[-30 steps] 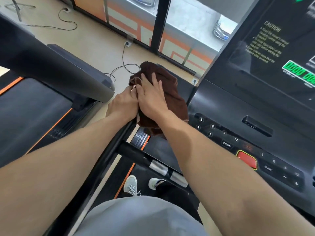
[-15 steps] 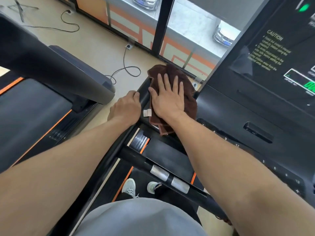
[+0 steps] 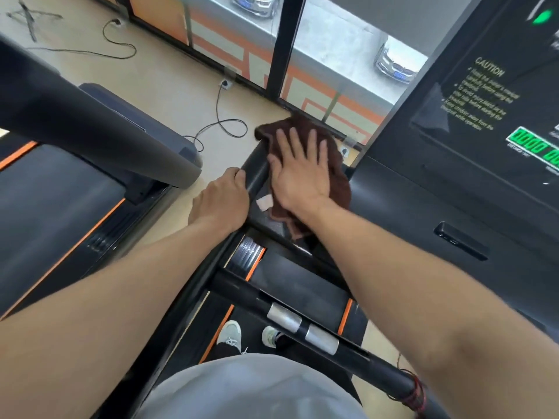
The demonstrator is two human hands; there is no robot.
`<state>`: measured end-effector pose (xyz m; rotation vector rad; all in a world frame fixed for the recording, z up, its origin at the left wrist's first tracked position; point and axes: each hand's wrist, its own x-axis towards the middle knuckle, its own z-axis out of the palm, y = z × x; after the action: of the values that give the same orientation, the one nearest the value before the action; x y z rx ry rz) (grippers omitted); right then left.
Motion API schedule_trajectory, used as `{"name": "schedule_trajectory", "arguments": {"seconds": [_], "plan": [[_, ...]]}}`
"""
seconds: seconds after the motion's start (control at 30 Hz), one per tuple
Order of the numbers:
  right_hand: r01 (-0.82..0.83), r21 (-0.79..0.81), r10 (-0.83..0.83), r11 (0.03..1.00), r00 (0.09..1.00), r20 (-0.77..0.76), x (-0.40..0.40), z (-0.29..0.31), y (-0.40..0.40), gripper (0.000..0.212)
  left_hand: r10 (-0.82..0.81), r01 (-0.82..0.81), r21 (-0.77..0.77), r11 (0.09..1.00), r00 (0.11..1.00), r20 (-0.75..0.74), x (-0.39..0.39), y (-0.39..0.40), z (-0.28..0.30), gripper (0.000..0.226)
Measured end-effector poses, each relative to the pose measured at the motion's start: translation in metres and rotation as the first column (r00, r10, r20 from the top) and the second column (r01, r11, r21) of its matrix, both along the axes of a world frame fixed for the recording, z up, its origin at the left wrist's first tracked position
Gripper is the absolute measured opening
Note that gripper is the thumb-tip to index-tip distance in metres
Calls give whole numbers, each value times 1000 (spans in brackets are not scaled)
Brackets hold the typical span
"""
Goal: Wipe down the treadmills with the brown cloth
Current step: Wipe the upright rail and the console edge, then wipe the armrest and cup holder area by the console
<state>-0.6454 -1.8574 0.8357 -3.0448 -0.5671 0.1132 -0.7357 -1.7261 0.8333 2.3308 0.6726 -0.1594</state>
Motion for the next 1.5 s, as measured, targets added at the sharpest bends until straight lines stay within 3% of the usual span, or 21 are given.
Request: {"name": "schedule_trajectory", "arguments": {"seconds": [0.07, 0.2, 0.43, 0.5, 0.67, 0.77, 0.83, 0.9, 1.0, 1.07, 1.2, 1.37, 1.43, 1.5], "plan": [[43, -10, -42, 999, 998, 39, 17, 0, 1, 63, 1, -1, 0, 1000, 1000, 0, 0, -1, 1, 43], [-23, -3, 23, 1000, 997, 73, 15, -5, 5, 60, 2, -2, -25, 1000, 1000, 3, 1, 1, 0, 42], [-149, 190, 164, 970, 984, -67, -55, 0, -5, 54, 4, -4, -49, 999, 1000, -2, 4, 5, -8, 39], [-171, 239, 194, 956, 978, -75, -82, -1, -10, 53, 89, -84, -120, 989, 996, 32, 5, 8, -10, 41], [-252, 103, 265, 962, 953, -150, -109, 15, -13, 68, 319, -290, -203, 935, 939, 128, 0, 8, 4, 46], [-287, 66, 293, 956, 949, -115, -128, 26, -21, 70, 402, -343, -242, 908, 876, 265, -12, 4, 9, 41], [-280, 136, 296, 950, 949, -109, -142, 32, -32, 70, 406, -336, -253, 907, 857, 317, -25, 0, 11, 36], [-329, 191, 354, 925, 927, -120, -155, 41, -45, 70, 365, -284, -265, 921, 865, 343, -41, -6, 10, 34], [-508, 218, 548, 833, 812, -203, -183, 48, -64, 66, 301, -202, -275, 940, 870, 390, -74, -20, 9, 30], [-590, 215, 628, 778, 740, -239, -206, 43, -75, 63, 250, -160, -233, 959, 864, 436, -99, -30, 7, 28], [-642, 135, 652, 755, 710, -267, -230, 30, -100, 56, 103, -75, -79, 994, 880, 464, -152, -61, 2, 23], [-626, 67, 624, 777, 752, -212, -247, 26, -119, 30, -196, 165, 132, 978, 940, 278, -195, -69, -26, 36], [-487, 91, 496, 868, 856, -148, -249, 25, -125, 35, -270, 232, 178, 956, 933, 237, -200, -69, -32, 43], [-337, 85, 345, 938, 931, -121, -243, 20, -129, 53, -305, 253, 223, 941, 922, 240, -201, -68, -32, 45]]}}
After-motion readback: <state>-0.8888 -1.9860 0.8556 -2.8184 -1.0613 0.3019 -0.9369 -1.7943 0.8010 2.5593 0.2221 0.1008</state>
